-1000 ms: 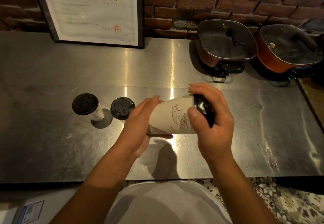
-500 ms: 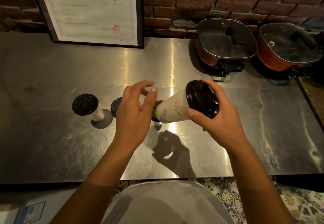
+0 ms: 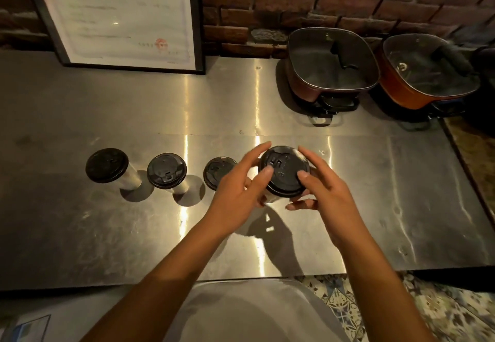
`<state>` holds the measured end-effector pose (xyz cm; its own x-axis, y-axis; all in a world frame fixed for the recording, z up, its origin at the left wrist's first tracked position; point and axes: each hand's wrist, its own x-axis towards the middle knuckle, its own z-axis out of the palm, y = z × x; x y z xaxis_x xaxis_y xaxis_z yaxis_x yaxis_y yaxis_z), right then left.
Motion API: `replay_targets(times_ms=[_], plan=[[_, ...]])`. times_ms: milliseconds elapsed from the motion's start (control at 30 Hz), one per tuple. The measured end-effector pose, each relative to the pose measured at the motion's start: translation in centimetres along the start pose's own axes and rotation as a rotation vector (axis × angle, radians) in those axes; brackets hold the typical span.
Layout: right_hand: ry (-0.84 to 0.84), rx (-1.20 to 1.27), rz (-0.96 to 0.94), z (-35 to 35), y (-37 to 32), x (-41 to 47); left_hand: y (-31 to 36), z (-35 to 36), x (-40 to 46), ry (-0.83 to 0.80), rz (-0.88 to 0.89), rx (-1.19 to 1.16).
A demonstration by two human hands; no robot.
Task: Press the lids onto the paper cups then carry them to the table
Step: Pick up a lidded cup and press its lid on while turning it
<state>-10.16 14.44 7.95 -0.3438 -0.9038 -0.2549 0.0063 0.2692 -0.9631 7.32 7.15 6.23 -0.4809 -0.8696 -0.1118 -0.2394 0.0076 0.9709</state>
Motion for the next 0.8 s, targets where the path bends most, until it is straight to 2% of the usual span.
replay_targets(times_ms=[233, 400, 800], plan=[[0.045, -0.166, 0.039, -3.8, 5.7, 4.4, -3.4, 6.0, 4.1, -0.042, -0.085, 0.132], [0.066, -0.403, 0.025, -6.4, 10.1, 7.2, -5.2, 10.2, 7.0, -0.051, -0.240, 0.131], [0.013, -0.484, -0.019, -7.2, 11.9, 8.8, -6.7, 12.1, 8.0, 0.057, -0.308, 0.157]])
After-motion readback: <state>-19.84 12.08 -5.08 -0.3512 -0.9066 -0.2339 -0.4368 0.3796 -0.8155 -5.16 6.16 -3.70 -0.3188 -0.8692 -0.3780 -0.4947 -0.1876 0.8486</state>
